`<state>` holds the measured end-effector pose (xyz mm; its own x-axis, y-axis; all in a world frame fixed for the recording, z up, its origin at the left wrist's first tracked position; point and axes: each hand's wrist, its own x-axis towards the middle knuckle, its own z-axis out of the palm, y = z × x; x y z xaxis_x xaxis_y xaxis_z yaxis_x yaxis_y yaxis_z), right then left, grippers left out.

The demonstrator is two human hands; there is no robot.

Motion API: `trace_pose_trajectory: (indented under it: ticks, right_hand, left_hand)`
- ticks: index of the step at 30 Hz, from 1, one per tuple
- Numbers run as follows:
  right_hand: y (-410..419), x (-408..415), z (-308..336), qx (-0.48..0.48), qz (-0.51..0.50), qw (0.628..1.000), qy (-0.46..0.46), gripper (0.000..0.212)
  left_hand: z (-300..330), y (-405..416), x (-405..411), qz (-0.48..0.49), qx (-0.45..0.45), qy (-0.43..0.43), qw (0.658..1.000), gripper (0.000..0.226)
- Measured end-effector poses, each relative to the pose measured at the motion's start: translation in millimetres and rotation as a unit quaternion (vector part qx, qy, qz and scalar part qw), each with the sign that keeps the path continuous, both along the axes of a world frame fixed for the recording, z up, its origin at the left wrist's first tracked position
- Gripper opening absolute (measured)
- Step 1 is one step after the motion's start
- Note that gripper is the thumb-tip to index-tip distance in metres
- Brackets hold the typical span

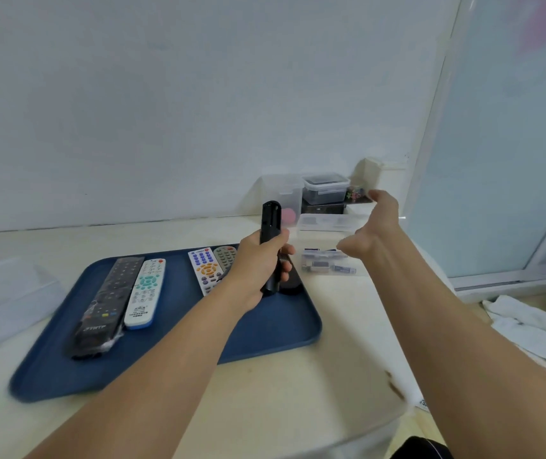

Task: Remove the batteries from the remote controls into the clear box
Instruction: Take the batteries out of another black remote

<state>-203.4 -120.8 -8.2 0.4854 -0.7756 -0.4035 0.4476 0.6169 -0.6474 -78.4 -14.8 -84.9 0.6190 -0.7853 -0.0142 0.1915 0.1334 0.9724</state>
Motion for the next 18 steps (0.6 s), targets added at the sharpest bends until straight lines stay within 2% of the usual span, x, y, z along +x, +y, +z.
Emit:
trace_pose_trajectory:
  ticks: [4,8,10,12,13,15,18]
  right_hand:
    - [16,-1,-9,-0.028,-0.034,0.999,0.017,0.043]
    - [50,9,-23,-0.045,-0.137,0.990,-0.010,0.007]
    - [75,24,-29,-0.077,-0.095,0.992,-0.022,0.011]
    - [103,48,-34,-0.151,0.028,0.988,0.012,0.011]
    - [115,61,-36,-0.197,0.103,0.974,0.044,0.011]
    - [140,90,-40,-0.298,0.227,0.921,0.104,0.011]
    - [171,132,-44,-0.460,0.288,0.828,0.143,0.014]
  left_hand:
    - [1,13,10,0.012,-0.006,0.007,1.000,0.021]
    - [1,32,22,0.022,-0.013,-0.002,1.000,0.020]
    - [3,46,31,0.036,-0.016,-0.026,0.999,0.020]
    - [6,67,46,0.077,-0.022,-0.068,0.995,0.017]
    - [8,79,55,0.103,-0.022,-0.089,0.990,0.013]
    - [16,112,78,0.166,-0.017,-0.119,0.979,0.009]
    - [28,167,115,0.229,-0.007,-0.152,0.961,0.012]
